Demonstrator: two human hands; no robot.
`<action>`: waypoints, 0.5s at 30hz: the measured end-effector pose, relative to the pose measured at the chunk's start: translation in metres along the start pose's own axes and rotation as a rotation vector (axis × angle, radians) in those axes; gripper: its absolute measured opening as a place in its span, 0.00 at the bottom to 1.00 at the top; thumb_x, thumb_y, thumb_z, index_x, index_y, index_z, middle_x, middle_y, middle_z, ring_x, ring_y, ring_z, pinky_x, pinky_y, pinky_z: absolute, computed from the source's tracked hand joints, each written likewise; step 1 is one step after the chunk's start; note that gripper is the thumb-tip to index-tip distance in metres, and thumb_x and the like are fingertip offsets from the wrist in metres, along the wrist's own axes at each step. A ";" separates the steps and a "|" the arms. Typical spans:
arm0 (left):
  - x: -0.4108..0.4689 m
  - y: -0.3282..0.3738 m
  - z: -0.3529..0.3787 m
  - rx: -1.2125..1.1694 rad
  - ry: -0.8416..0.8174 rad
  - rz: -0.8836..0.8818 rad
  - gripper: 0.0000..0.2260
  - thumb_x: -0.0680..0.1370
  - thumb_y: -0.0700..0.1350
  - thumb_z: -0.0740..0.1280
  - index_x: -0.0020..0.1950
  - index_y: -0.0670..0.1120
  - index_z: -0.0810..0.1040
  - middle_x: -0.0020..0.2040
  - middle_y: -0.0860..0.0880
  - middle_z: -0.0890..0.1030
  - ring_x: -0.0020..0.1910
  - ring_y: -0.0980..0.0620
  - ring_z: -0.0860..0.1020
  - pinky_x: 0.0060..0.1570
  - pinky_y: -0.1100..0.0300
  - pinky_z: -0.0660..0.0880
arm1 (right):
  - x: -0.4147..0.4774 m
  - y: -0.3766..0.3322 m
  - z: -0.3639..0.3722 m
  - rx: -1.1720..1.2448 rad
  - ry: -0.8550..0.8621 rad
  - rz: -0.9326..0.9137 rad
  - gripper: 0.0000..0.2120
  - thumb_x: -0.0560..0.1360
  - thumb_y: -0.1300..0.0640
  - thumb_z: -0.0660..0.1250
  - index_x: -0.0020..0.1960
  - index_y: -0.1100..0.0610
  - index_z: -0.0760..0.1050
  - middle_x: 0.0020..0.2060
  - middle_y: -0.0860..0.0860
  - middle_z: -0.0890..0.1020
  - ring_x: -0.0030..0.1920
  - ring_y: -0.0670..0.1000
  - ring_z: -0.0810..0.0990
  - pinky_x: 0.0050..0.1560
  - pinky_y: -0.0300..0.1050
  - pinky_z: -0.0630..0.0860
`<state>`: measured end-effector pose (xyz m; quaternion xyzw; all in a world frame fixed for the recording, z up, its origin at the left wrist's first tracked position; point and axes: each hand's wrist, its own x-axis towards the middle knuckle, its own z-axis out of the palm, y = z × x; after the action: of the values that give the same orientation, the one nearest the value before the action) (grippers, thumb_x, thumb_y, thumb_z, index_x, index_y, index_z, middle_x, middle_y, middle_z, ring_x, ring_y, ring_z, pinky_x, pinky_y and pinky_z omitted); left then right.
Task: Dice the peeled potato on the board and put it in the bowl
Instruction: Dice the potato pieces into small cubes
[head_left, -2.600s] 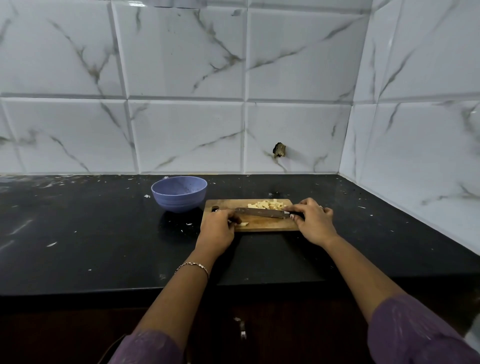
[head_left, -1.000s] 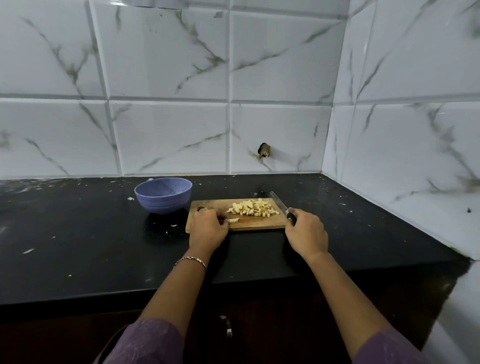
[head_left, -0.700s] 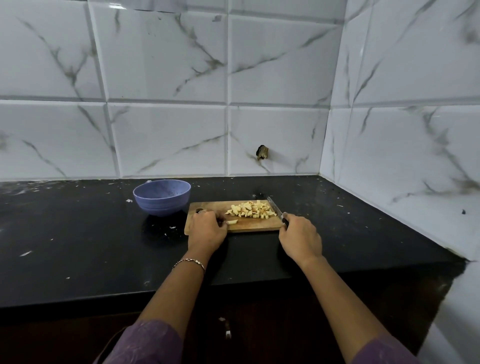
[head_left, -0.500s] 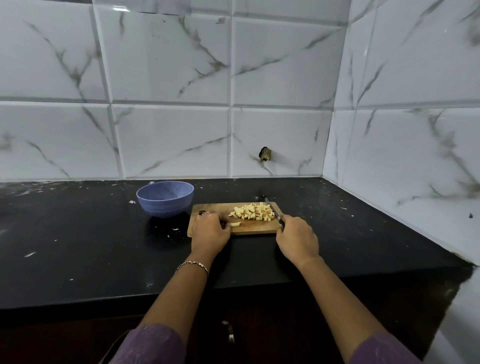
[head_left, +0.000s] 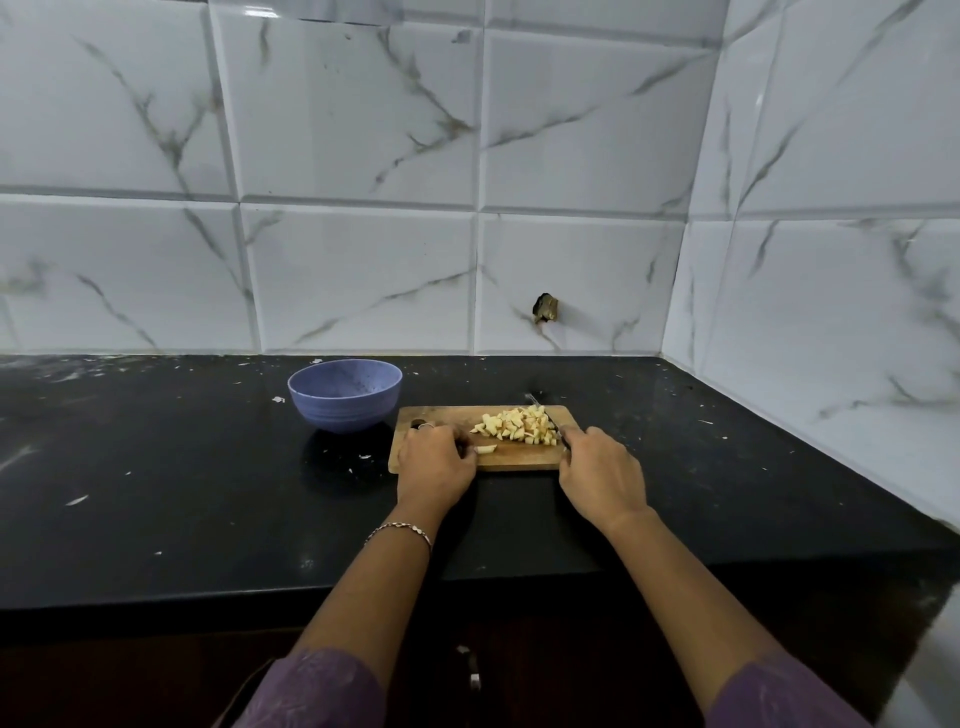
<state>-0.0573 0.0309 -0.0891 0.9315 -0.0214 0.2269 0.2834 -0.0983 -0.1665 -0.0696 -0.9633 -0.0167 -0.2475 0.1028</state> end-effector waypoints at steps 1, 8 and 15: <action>0.000 0.000 0.000 -0.002 0.000 -0.003 0.08 0.77 0.50 0.69 0.55 0.53 0.84 0.52 0.51 0.82 0.54 0.50 0.78 0.57 0.52 0.76 | 0.000 -0.001 0.000 -0.016 0.001 -0.011 0.17 0.82 0.56 0.58 0.71 0.51 0.70 0.53 0.51 0.77 0.50 0.52 0.80 0.44 0.42 0.70; 0.000 0.000 0.000 -0.002 -0.006 0.005 0.09 0.77 0.50 0.69 0.55 0.52 0.84 0.53 0.50 0.82 0.54 0.50 0.77 0.58 0.52 0.75 | -0.001 0.000 -0.001 -0.113 0.024 -0.047 0.20 0.82 0.58 0.58 0.74 0.48 0.66 0.55 0.50 0.76 0.47 0.52 0.80 0.41 0.45 0.71; -0.001 0.002 -0.002 0.040 -0.025 0.014 0.10 0.78 0.50 0.68 0.58 0.52 0.83 0.54 0.49 0.81 0.57 0.50 0.76 0.58 0.51 0.75 | 0.007 0.015 -0.001 -0.173 0.098 -0.139 0.23 0.82 0.58 0.57 0.77 0.49 0.62 0.55 0.48 0.77 0.46 0.51 0.80 0.40 0.43 0.66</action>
<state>-0.0591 0.0307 -0.0870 0.9395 -0.0269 0.2176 0.2630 -0.0912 -0.1814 -0.0678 -0.9518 -0.0569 -0.3013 0.0028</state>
